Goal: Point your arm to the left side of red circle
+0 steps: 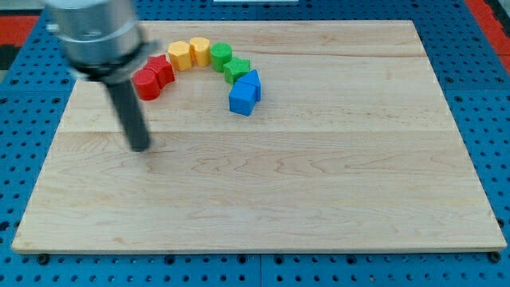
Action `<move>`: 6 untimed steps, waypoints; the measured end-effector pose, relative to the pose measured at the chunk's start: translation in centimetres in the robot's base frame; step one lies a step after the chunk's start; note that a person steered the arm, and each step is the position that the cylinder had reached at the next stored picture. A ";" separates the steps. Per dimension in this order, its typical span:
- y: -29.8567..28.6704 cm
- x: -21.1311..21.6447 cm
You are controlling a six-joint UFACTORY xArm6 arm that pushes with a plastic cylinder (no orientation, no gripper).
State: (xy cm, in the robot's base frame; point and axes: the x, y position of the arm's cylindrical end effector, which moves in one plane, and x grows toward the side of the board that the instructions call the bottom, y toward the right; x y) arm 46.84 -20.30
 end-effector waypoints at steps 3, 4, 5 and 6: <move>-4.8 -10.0; -4.9 -10.6; -0.1 -10.7; 2.2 -10.4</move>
